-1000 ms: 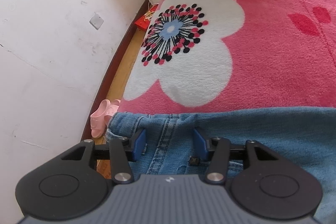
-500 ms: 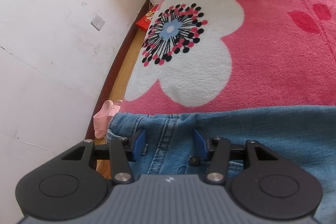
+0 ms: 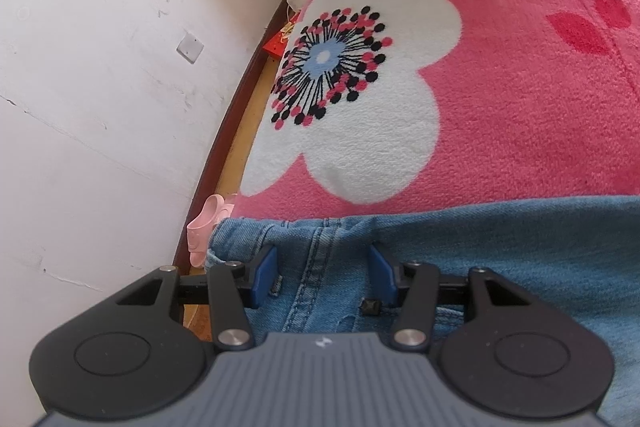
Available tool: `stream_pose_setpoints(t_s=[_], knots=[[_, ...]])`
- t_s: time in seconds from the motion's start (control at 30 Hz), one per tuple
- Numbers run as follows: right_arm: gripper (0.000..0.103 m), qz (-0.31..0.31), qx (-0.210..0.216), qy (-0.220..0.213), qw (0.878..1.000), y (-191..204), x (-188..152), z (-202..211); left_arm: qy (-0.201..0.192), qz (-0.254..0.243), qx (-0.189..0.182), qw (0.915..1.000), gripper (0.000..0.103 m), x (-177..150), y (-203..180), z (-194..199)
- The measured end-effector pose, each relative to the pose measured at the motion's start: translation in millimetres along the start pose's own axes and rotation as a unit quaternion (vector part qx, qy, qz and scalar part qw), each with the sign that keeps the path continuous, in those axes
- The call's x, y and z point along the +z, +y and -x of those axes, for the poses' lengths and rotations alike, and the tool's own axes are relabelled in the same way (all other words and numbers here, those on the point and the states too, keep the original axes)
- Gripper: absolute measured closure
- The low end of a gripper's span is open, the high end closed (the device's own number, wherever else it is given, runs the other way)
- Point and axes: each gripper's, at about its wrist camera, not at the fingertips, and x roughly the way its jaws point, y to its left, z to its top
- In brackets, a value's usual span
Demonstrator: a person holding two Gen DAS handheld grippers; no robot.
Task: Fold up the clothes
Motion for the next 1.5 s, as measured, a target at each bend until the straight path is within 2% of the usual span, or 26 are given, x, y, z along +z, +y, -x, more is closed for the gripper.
stream_pose_setpoints(t_s=[0.03,0.1,0.17,0.2,0.3,0.37,0.43,0.47,0.5,0.53,0.57,0.6,0.67,0.73,0.8,0.9,1.0,1.13,1.2,1.3,1.4,1.5], knots=[[0.086,-0.008,-0.004,0.000,1.000,-2.5,1.1,2.5,0.000,0.000,0.000,1.0000,0.051,-0.1,-0.4,0.1],[0.084,-0.033,-0.023,-0.001,0.999,-9.8,3.7,16.8,0.000,0.000,-0.002,1.0000,0.051,-0.3,0.1,-0.1],[0.081,-0.055,-0.041,-0.022,0.997,-17.5,1.2,41.7,0.000,0.000,-0.003,1.0000,0.051,-0.5,0.7,0.0],[0.081,-0.071,-0.035,-0.032,0.996,-20.3,-1.2,54.8,0.000,0.001,-0.003,1.0000,0.051,-0.7,1.2,0.0],[0.081,-0.121,0.045,-0.053,0.990,-20.9,-10.3,90.3,-0.001,0.001,-0.006,1.0000,0.051,-1.1,2.4,0.1],[0.081,-0.109,0.139,-0.051,0.983,-0.9,-18.2,97.7,0.000,0.003,-0.006,1.0000,0.051,-1.1,3.3,0.0],[0.081,-0.075,0.199,-0.024,0.977,24.2,-29.1,89.0,0.001,0.005,-0.007,1.0000,0.051,-0.9,4.3,-0.1],[0.081,-0.061,0.203,0.001,0.977,33.8,-36.5,78.9,0.001,0.006,-0.008,0.9999,0.051,-1.0,5.0,-0.1],[0.081,-0.051,0.180,0.027,0.982,38.3,-46.7,66.7,0.001,0.008,-0.010,0.9999,0.051,-1.1,6.0,0.0],[0.081,-0.066,0.157,0.042,0.984,32.7,-56.6,59.1,0.001,0.010,-0.013,0.9999,0.051,-1.0,7.3,0.2],[0.081,-0.106,0.150,0.042,0.982,19.5,-63.6,58.0,0.003,0.013,-0.017,0.9998,0.050,-0.9,9.6,0.3],[0.081,-0.145,0.126,0.052,0.980,5.4,-69.4,59.5,0.004,0.016,-0.024,0.9996,0.050,-0.7,12.4,0.3],[0.077,-0.219,0.049,0.083,0.971,-23.9,-79.8,71.7,0.007,0.022,-0.037,0.9991,0.050,-0.1,18.3,0.0],[0.078,-0.274,0.031,0.088,0.957,-44.5,-95.8,100.3,0.011,0.026,-0.056,0.9981,0.050,1.6,25.7,-0.8],[0.078,-0.303,0.004,0.094,0.948,-52.7,-110.2,136.6,0.016,0.027,-0.082,0.9961,0.050,4.7,36.2,-1.2],[0.077,-0.353,-0.023,0.077,0.932,-46.2,-134.5,198.4,0.014,0.033,-0.143,0.9891,0.049,9.9,60.3,2.6],[0.075,-0.402,-0.044,0.052,0.913,-34.7,-157.7,259.5,-0.037,0.019,-0.185,0.9818,0.043,11.3,84.8,17.8],[0.073,-0.435,-0.047,-0.003,0.899,-6.5,-161.7,311.9,-0.115,-0.016,-0.211,0.9706,0.042,8.6,106.9,43.0],[0.072,-0.446,-0.033,-0.034,0.894,9.0,-151.8,322.7,-0.123,-0.025,-0.231,0.9650,0.042,3.4,111.9,55.1],[0.071,-0.428,0.028,-0.063,0.901,35.1,-119.1,312.1,-0.117,-0.062,-0.253,0.9585,0.043,-9.9,108.1,78.6],[0.071,-0.390,0.105,-0.060,0.913,68.1,-79.6,281.3,-0.107,-0.110,-0.273,0.9497,0.042,-24.3,89.7,105.2],[0.071,-0.367,0.176,-0.058,0.912,99.8,-54.7,254.9,-0.104,-0.140,-0.283,0.9431,0.043,-35.3,48.9,119.9]])
